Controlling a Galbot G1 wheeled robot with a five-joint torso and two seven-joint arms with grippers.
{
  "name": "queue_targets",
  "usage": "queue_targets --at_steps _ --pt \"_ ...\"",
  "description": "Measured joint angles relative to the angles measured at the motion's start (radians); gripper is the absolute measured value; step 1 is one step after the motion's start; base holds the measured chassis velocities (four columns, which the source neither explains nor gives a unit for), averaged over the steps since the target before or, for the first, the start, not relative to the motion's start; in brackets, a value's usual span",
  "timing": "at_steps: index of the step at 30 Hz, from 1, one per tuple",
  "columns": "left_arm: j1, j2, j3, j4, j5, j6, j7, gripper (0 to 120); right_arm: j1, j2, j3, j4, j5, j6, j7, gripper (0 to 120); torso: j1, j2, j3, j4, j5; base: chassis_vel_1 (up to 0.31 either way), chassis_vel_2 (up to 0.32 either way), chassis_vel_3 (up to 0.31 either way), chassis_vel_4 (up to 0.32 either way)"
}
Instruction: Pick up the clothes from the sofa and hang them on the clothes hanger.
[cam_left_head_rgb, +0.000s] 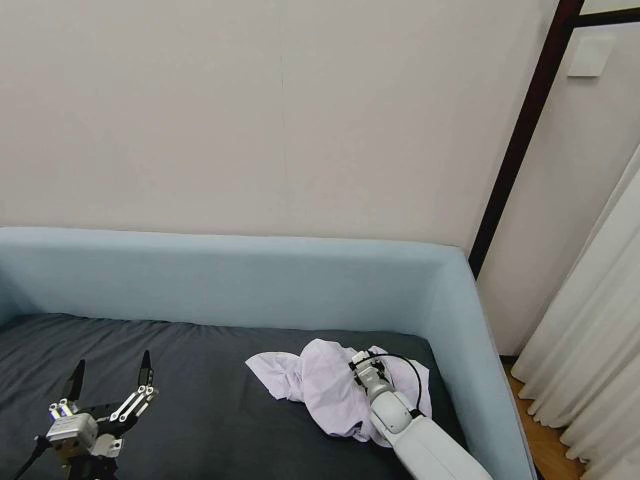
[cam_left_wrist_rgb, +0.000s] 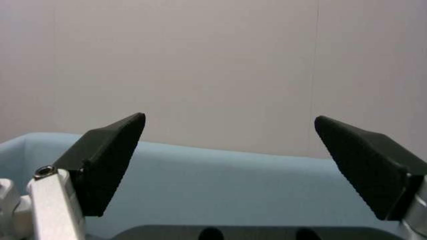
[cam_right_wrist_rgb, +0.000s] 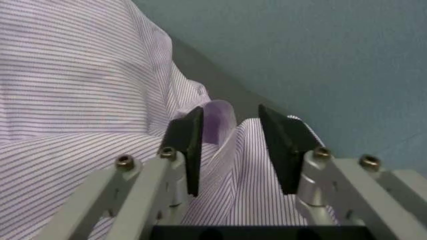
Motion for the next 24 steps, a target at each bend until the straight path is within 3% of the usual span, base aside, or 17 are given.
queue_targets --at_steps 9,20,24 --pt "-0.006 0.006 0.006 0.012 0.0 -0.004 -0.001 100 -0.012 -0.027 0.013 0.014 0.001 0.004 -0.01 0 0.0 0.0 0.0 0.0 0.0 0.0 0.0 0.0 0.0" --pt "-0.022 0.023 0.015 0.026 -0.006 -0.003 -0.003 100 -0.028 -0.08 0.038 0.064 0.032 0.041 -0.038 0 0.0 0.0 0.0 0.0002 0.0002 0.0 0.0 0.0 0.0" --pt "-0.044 0.038 0.027 0.042 -0.021 0.001 -0.005 100 -0.06 -0.166 0.059 0.225 0.192 0.127 -0.049 0 0.0 0.0 0.0 -0.0001 0.0005 0.0 0.0 0.0 0.0"
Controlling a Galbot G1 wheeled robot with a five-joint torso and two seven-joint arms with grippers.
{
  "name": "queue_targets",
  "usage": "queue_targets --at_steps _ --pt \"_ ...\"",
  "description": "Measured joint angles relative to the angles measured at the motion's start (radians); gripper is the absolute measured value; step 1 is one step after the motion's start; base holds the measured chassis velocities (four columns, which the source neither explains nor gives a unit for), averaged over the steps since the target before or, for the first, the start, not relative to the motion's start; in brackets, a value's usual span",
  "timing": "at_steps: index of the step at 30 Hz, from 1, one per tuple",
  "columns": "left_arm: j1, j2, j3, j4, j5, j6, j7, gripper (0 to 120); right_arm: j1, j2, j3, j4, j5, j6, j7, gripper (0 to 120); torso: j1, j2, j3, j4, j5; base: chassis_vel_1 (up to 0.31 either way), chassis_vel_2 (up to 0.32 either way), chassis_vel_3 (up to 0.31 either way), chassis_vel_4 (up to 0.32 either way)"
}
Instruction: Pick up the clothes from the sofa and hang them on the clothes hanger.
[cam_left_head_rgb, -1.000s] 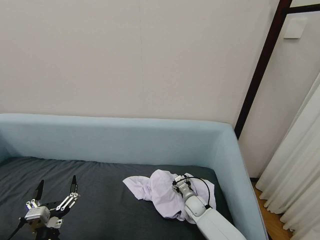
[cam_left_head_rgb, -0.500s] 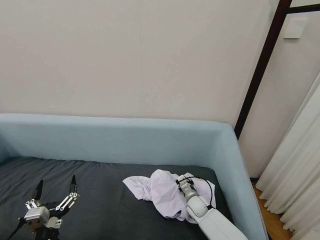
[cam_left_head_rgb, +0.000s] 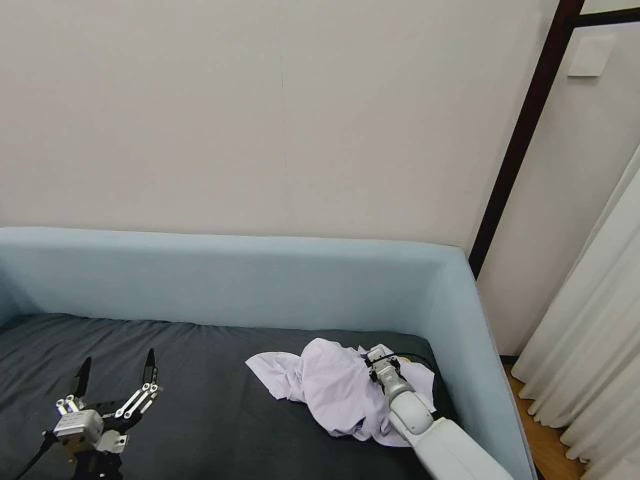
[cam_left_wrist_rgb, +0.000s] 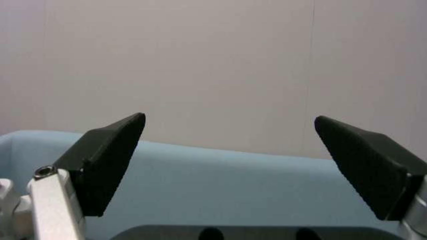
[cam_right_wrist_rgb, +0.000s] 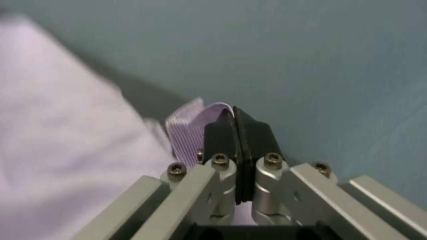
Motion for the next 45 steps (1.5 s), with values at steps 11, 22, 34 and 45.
queue_targets --at_steps 11,22,34,45 --pt "-0.078 0.02 0.117 0.061 -0.006 -0.002 -0.001 100 -0.053 -0.213 0.053 0.327 0.331 0.366 -0.166 0 0.0 0.0 0.0 0.0003 0.0 0.0 0.0 0.0 0.0" --pt "-0.161 0.04 0.223 0.095 -0.028 -0.002 -0.014 100 0.078 -0.397 0.004 0.478 0.522 0.398 -0.194 0 0.0 0.0 0.0 0.0003 -0.0002 0.0 0.0 0.0 0.0" --pt "-0.247 0.06 0.26 0.115 -0.126 0.005 -0.057 100 0.517 -0.428 -0.177 0.433 0.712 0.372 -0.149 0 0.0 0.0 0.0 0.0004 -0.0006 0.0 0.0 0.0 0.0" --pt "-0.302 0.082 0.256 0.149 -0.195 0.008 -0.065 100 0.834 -0.319 -0.356 0.381 0.806 0.364 -0.149 0 0.0 0.0 0.0 0.0004 -0.0007 0.0 0.0 0.0 0.0"
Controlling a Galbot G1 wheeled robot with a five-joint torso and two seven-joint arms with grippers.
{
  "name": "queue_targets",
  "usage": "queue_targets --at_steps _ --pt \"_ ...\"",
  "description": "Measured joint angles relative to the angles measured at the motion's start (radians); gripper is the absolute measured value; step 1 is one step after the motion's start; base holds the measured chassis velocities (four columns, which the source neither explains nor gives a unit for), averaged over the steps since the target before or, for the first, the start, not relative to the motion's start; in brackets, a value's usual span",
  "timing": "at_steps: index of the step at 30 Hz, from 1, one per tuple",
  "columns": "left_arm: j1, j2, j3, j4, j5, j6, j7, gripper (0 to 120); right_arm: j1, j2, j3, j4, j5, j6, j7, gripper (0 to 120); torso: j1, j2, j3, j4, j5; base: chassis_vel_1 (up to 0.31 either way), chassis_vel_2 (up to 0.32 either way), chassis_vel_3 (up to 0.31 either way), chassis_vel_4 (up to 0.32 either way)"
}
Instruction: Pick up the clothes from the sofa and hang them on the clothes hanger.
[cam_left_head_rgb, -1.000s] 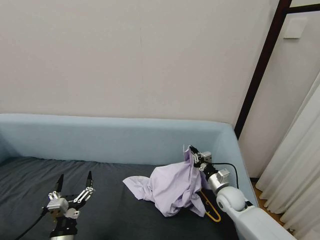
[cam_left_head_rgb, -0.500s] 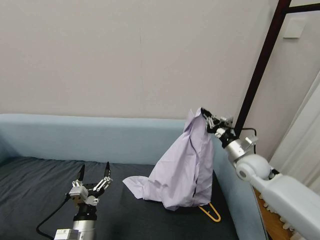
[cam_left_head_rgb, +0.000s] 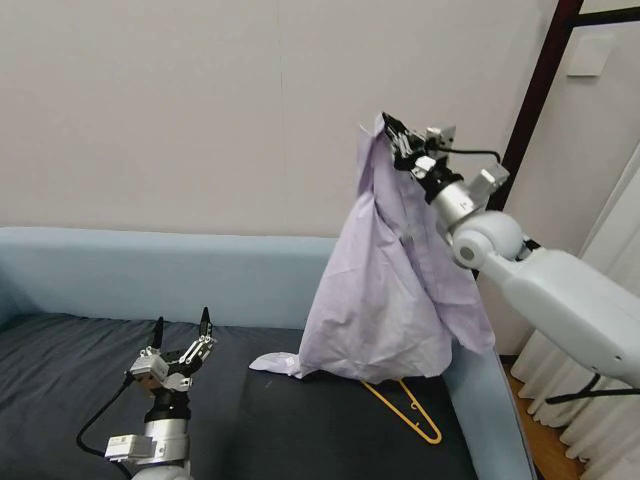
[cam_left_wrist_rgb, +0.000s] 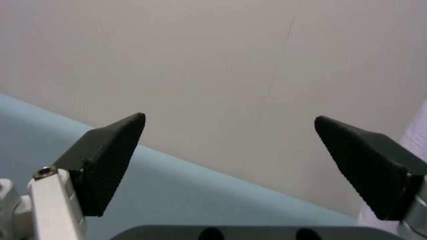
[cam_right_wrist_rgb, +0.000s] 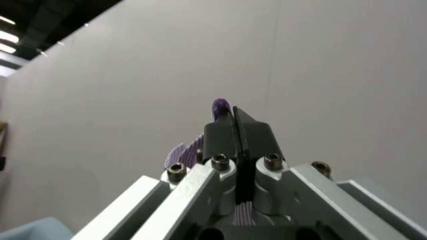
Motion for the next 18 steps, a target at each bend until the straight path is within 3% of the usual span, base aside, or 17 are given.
queue_targets --at_steps 5,9,13,18 --pt "-0.046 0.017 0.015 0.045 -0.056 0.004 0.009 100 0.092 0.057 -0.023 0.02 0.027 -0.003 -0.017 0 0.0 0.0 0.0 0.0 -0.0004 0.0 0.0 0.0 0.0" --pt "-0.068 0.026 0.035 0.094 -0.093 0.005 0.025 100 0.039 0.045 -0.022 0.062 0.017 -0.002 -0.019 0 0.0 0.0 0.0 0.0 -0.0006 0.0 0.0 0.0 0.0" --pt "-0.093 0.041 0.07 0.173 -0.116 0.002 0.053 100 -0.224 -0.021 0.0 0.083 -0.116 0.02 -0.042 0 0.0 0.0 0.0 -0.0009 0.0012 0.0 0.0 0.0 0.0" --pt "-0.127 0.058 0.097 0.242 -0.116 0.003 0.089 100 -0.408 -0.026 0.058 0.064 -0.218 0.046 -0.05 0 0.0 0.0 0.0 -0.0009 0.0005 0.0 0.0 0.0 0.0"
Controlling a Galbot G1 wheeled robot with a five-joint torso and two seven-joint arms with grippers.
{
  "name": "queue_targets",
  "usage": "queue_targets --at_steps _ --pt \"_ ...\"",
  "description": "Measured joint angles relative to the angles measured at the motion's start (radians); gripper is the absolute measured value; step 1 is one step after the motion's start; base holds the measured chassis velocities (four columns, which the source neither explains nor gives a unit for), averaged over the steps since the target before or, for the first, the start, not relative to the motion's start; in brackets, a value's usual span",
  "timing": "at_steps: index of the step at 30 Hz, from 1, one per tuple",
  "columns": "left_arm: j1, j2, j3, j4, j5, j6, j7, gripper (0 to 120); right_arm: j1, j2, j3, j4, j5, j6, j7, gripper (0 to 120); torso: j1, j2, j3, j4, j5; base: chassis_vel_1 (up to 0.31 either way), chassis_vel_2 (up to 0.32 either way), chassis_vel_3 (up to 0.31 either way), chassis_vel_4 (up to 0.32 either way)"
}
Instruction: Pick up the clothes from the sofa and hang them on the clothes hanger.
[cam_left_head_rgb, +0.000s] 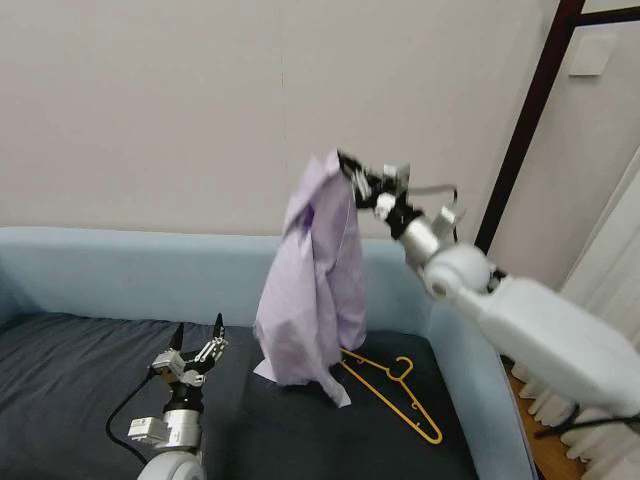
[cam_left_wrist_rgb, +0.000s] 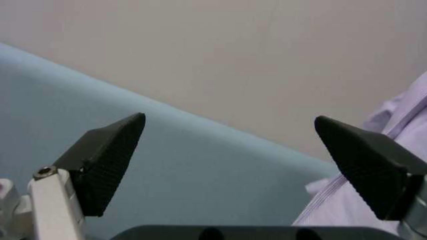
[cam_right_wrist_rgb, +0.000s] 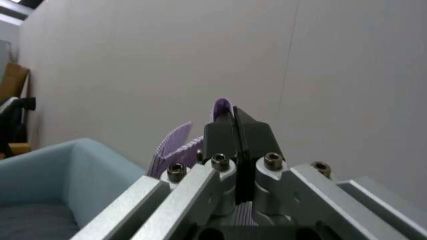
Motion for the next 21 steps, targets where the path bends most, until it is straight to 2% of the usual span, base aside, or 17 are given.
queue_targets --at_steps 4,7,12,14,19,21 --pt "-0.04 0.02 0.017 0.07 0.01 -0.001 0.046 100 -0.087 0.038 0.032 -0.025 -0.046 0.004 -0.005 0 0.0 0.0 0.0 0.0002 -0.0003 0.0 0.0 0.0 0.0" --pt "-0.081 0.029 0.024 0.12 0.015 -0.007 0.073 100 -0.101 0.07 0.027 -0.04 -0.061 0.005 -0.009 0 0.0 0.0 0.0 0.0015 -0.0004 0.0 0.0 0.0 0.0" --pt "-0.151 0.034 0.035 0.201 0.016 -0.018 0.12 100 -0.086 0.112 -0.007 -0.055 -0.07 0.005 -0.014 0 0.0 0.0 0.0 0.0002 -0.0004 0.0 0.0 0.0 0.0" --pt "-0.177 0.033 0.046 0.245 0.016 -0.021 0.161 100 -0.066 0.13 -0.03 -0.057 -0.066 0.005 -0.016 0 0.0 0.0 0.0 0.0011 -0.0006 0.0 0.0 0.0 0.0" --pt "-0.226 0.029 0.069 0.329 0.022 -0.027 0.249 100 -0.046 0.146 -0.051 -0.051 -0.054 0.0 -0.018 0 0.0 0.0 0.0 0.001 -0.0006 0.0 0.0 0.0 0.0" --pt "-0.267 0.023 0.085 0.394 0.047 -0.036 0.283 100 -0.044 0.148 -0.054 -0.042 -0.05 -0.002 -0.018 0 0.0 0.0 0.0 0.0004 -0.0004 0.0 0.0 0.0 0.0"
